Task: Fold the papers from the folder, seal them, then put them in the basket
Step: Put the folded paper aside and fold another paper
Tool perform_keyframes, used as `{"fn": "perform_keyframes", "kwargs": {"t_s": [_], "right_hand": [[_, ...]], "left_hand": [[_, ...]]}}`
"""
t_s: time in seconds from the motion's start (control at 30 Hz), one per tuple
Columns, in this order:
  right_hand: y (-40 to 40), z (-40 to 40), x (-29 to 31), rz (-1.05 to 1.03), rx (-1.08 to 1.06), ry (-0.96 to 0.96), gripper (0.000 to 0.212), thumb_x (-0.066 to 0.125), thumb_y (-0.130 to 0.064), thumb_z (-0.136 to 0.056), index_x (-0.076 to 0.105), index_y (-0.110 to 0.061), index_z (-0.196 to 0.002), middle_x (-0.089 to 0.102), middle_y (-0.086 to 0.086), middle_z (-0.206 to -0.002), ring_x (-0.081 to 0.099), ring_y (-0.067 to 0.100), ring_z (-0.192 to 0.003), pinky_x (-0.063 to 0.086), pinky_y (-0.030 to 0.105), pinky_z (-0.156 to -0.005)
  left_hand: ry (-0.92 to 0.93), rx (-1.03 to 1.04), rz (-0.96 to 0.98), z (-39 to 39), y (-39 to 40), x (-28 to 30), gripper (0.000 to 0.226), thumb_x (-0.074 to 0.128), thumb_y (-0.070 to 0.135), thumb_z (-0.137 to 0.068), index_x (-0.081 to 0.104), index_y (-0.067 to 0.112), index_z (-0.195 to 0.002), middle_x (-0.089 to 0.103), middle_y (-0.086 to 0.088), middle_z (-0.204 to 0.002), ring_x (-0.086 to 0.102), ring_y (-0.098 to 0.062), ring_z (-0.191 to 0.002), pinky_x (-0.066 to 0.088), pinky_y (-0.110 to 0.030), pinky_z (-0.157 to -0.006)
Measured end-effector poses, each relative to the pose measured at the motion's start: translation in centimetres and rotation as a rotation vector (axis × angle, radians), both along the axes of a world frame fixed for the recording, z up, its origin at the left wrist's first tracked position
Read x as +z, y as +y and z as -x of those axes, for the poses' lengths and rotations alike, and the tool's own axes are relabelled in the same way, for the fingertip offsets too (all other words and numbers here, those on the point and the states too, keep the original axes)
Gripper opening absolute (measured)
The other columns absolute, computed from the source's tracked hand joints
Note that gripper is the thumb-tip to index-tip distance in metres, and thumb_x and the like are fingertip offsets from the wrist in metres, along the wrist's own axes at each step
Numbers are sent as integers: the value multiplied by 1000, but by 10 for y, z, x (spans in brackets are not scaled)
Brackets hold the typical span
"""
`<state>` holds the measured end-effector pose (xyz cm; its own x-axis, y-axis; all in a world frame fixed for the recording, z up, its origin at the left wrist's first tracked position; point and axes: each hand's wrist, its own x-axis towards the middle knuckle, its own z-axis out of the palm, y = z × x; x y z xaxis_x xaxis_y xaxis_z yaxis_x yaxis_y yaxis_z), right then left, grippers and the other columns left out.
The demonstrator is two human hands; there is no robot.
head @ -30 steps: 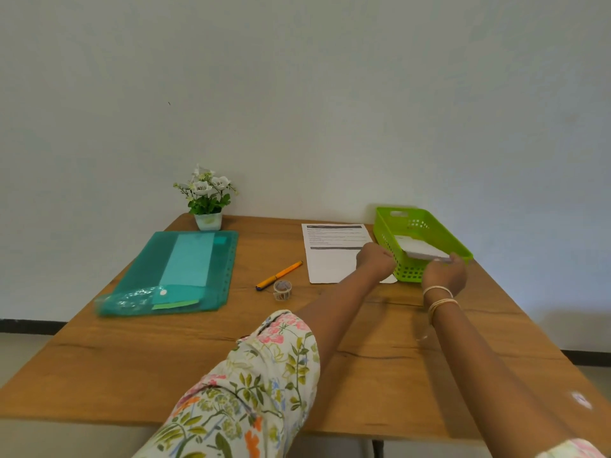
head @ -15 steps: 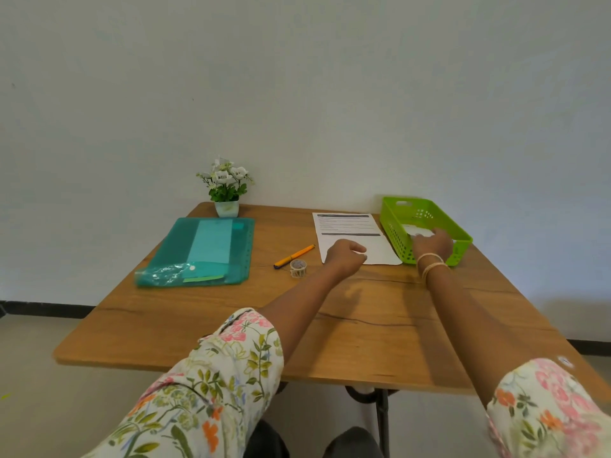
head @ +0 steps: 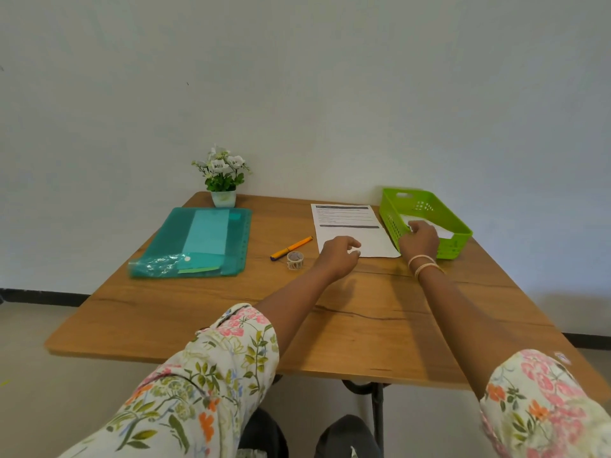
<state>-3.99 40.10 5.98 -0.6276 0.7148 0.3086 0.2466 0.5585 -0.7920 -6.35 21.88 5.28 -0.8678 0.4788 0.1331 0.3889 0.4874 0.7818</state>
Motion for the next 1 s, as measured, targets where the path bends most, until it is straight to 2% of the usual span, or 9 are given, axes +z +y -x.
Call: {"fn": "perform_keyframes", "kwargs": {"t_s": [0.1,0.23,0.37,0.47,0.57,0.77,0.9,1.0], "right_hand": [[-36,0,-11,-36,98,30,36,54,3,-80,64,1,-114,60,23,-117,57,35,-110,43,37,-97],[-93,2,-25,-49,282,-8,32,55,-1,-81,68,-6,-109,66,15,-111,63,26,-104,48,34,-95],[-151,6,-31,-97,432,-62,29,56,-4,-81,69,-8,-107,64,12,-110,62,24,-103,47,31,-91],[-187,9,-32,-150,501,-84,22,58,-9,-85,69,-7,-104,63,12,-106,60,26,-99,48,32,-85],[-207,13,-39,-221,522,-99,26,54,-8,-84,67,-9,-107,60,13,-111,57,28,-105,47,35,-90],[-195,22,-36,-246,295,-92,28,53,-13,-88,63,-9,-113,53,13,-116,53,28,-108,46,36,-90],[-169,41,-40,-186,223,-224,32,51,-15,-93,58,-9,-124,51,13,-125,54,30,-114,46,38,-93],[-154,54,-42,-168,196,-348,40,59,-26,-92,53,-7,-126,52,14,-127,54,30,-115,47,36,-92]], "left_hand": [[51,48,4,2,-24,-3,27,53,18,-94,63,17,-119,59,-4,-127,53,-19,-118,43,-31,-93],[110,152,8,4,-68,-8,26,51,16,-93,67,19,-114,62,-4,-125,56,-19,-115,43,-29,-89],[144,257,41,5,-119,-12,23,53,18,-93,69,19,-109,67,-7,-110,58,-15,-89,43,-26,-74],[158,351,72,8,-155,-20,24,53,15,-91,70,18,-108,67,-7,-112,59,-22,-103,42,-26,-82],[115,367,101,5,-178,-30,25,54,18,-92,68,19,-112,65,-7,-119,57,-23,-113,44,-31,-92],[102,232,248,-5,-178,-50,41,52,33,-95,52,23,-135,54,-5,-137,50,-21,-125,42,-35,-101],[260,174,485,-4,-172,-67,50,41,44,-97,39,26,-144,31,0,-155,25,-17,-144,20,-40,-116],[296,177,495,1,-172,-74,51,38,47,-97,38,29,-144,29,3,-156,23,-15,-144,17,-40,-117]]}}
